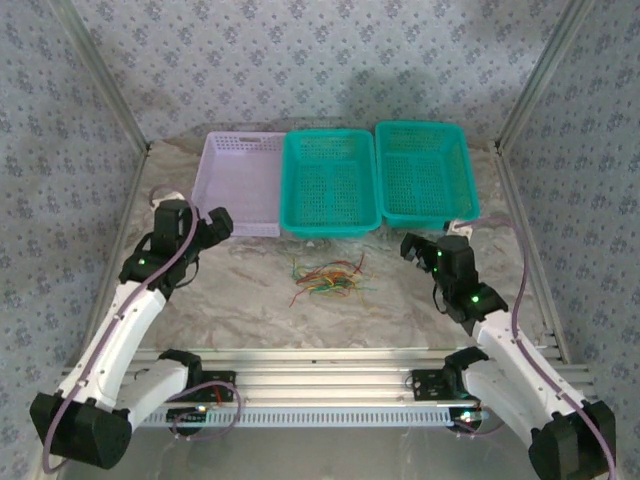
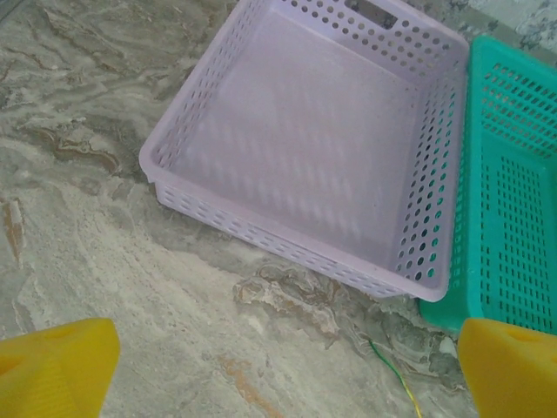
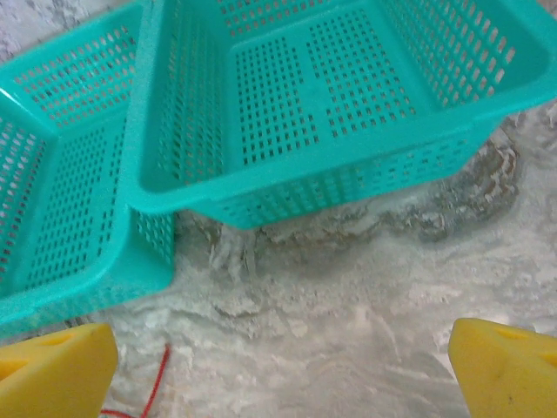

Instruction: Untangle the cables

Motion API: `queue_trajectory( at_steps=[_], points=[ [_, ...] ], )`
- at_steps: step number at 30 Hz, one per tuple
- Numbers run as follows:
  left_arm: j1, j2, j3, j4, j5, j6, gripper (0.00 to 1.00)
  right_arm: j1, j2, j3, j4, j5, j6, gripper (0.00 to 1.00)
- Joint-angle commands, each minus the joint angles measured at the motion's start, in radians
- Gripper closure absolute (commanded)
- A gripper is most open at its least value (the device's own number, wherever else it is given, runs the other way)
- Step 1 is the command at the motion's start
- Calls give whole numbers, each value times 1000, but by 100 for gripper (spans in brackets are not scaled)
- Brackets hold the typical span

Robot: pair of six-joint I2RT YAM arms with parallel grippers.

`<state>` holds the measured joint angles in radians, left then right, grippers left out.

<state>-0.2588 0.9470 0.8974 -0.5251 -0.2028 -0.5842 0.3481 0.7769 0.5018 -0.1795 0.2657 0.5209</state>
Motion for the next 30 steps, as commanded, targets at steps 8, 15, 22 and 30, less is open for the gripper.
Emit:
queue_trajectory(
  at_steps=[8,15,22,30],
  points=[
    [-27,112,136,-133,59,9,0,64,35,19,-159,-8,99,5],
    [-80,145,156,-127,109,29,0,93,108,26,-141,-95,136,11],
    [-148,146,113,-112,128,47,0,171,145,-2,-84,-178,204,16],
    [-231,159,102,-111,145,34,0,290,267,2,43,-197,216,17]
  ],
)
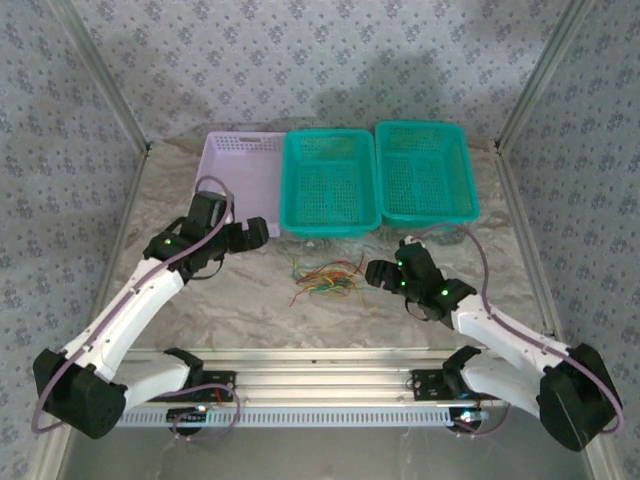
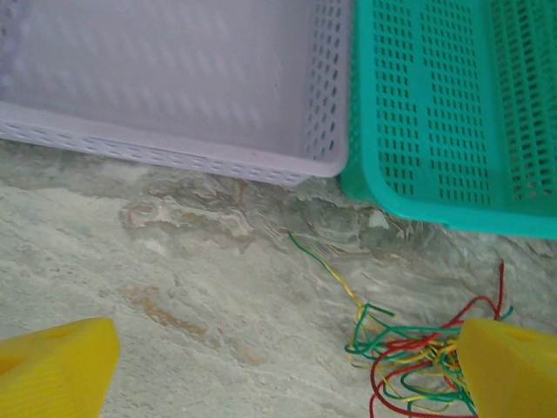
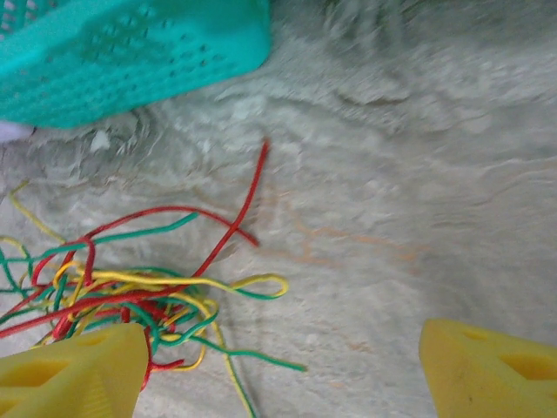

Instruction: Untangle the cables

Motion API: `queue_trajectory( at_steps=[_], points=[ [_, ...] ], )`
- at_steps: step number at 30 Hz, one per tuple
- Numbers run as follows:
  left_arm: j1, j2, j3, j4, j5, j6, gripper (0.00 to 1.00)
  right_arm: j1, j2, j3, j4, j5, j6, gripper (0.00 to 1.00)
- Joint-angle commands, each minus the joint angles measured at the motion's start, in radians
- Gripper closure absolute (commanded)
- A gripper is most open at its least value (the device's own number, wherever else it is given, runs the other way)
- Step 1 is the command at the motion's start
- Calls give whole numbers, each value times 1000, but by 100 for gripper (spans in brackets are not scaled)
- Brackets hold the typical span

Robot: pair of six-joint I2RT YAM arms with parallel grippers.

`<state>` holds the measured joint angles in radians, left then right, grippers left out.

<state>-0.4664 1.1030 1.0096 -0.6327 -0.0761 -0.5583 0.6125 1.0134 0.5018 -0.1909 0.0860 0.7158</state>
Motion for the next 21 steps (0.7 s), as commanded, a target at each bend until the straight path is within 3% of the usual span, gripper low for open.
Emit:
queue_trajectory(
  at_steps=[1,6,14,21],
  points=[
    [-32,4,-13,-1,18,8,1,32,44,11,60,-18,20,17],
    [-77,12,-39,16,13,1,1,74,115,51,120,-63,-7,18],
    [-145,39,-63,27,-5,-6,1,177,181,157,104,-36,-78,24],
    [-172,38,-71,31,-21,-12,1,231,266,197,118,-23,-176,40]
  ],
)
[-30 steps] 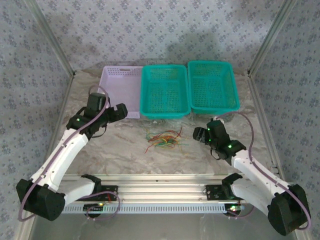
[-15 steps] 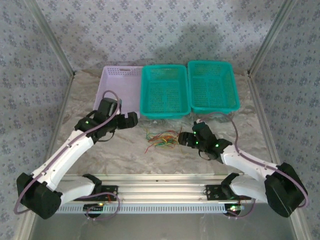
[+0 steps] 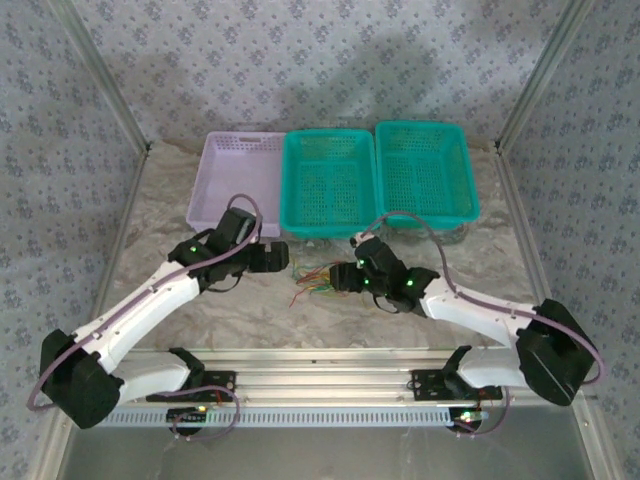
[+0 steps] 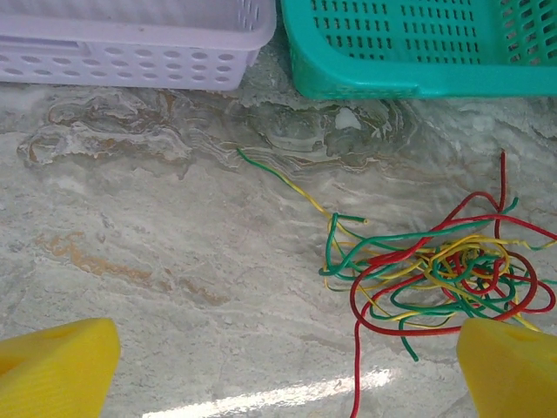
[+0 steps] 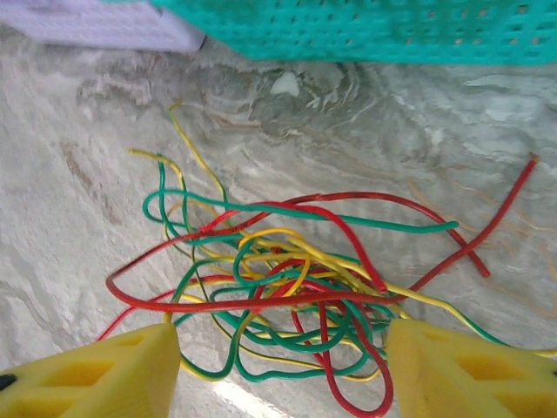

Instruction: Untangle the cables

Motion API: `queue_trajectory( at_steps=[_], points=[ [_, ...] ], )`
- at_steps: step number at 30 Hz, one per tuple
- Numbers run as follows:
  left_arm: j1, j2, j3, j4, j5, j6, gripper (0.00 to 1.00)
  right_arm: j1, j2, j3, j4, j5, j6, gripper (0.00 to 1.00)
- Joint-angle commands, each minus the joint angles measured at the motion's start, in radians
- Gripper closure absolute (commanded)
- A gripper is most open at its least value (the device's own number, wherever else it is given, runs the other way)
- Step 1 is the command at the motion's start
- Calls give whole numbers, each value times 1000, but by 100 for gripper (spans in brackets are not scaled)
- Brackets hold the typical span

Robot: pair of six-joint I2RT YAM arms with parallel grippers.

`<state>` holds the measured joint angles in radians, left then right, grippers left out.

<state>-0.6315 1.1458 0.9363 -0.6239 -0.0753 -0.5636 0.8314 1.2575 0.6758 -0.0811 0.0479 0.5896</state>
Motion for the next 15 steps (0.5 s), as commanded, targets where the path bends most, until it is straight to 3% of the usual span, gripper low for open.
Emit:
queue_trajectory(
  at_steps=[1,6,15],
  points=[
    [-6,-7,4,22,-25,-4,1,14,31,27,14,16,-53,43],
    [-6,-23,12,9,-42,7,0,17,78,63,7,32,-87,57],
    [-7,-45,-1,6,-59,2,0,26,161,89,6,61,-114,58]
  ],
)
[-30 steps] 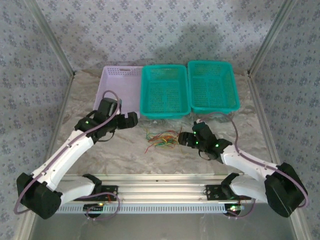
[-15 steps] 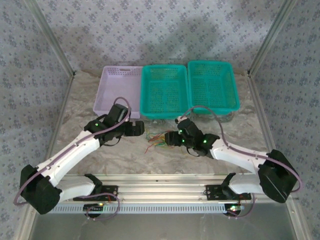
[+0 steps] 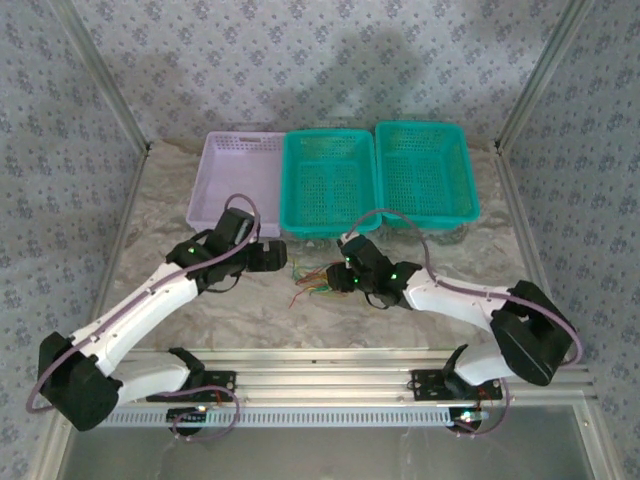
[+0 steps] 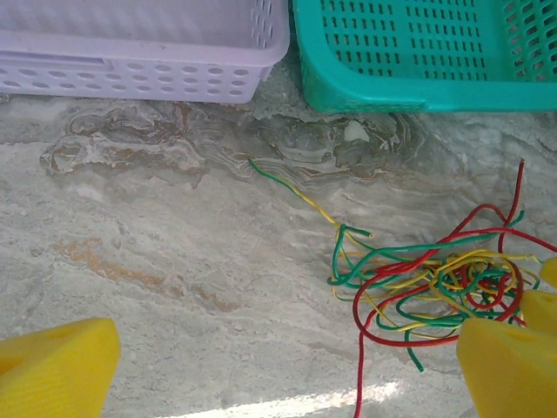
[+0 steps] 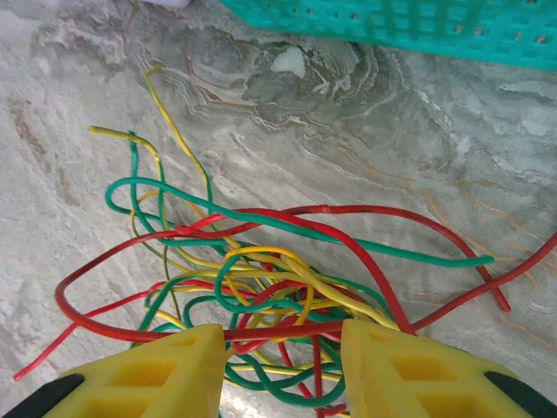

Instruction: Untangle the cables

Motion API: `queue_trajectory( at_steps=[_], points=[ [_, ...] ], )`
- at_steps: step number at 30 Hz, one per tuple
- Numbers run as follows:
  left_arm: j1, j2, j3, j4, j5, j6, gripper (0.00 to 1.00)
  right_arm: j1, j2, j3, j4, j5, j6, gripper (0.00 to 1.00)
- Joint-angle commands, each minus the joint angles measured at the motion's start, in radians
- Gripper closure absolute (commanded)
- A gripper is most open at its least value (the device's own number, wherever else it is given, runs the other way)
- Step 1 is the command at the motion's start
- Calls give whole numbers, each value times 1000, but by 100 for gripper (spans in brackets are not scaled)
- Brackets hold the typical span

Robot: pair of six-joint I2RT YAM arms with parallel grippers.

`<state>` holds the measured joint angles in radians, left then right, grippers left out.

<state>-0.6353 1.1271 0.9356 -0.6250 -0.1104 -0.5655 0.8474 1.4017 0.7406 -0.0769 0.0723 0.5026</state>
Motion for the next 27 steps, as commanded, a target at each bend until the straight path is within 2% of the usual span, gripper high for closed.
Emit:
queue_trajectory(
  at_steps=[1,6,11,15,22,27],
  points=[
    [-3,-26,-1,7,-24,4,0,10,19,24,8,35,-31,57],
    [-3,-26,2,2,-24,4,0,12,31,47,-11,7,-29,54],
    [-3,-27,-7,6,-25,1,0,10,-31,23,40,-51,-4,50],
    [-4,-29,-11,8,-18,-2,0,4,-39,94,-105,57,18,50],
    [-4,-37,-22,6,-6,0,0,-37,-5,158,-284,70,67,48],
    [-7,-37,-36,19,15,-8,0,-51,15,133,-255,23,82,48]
  ],
)
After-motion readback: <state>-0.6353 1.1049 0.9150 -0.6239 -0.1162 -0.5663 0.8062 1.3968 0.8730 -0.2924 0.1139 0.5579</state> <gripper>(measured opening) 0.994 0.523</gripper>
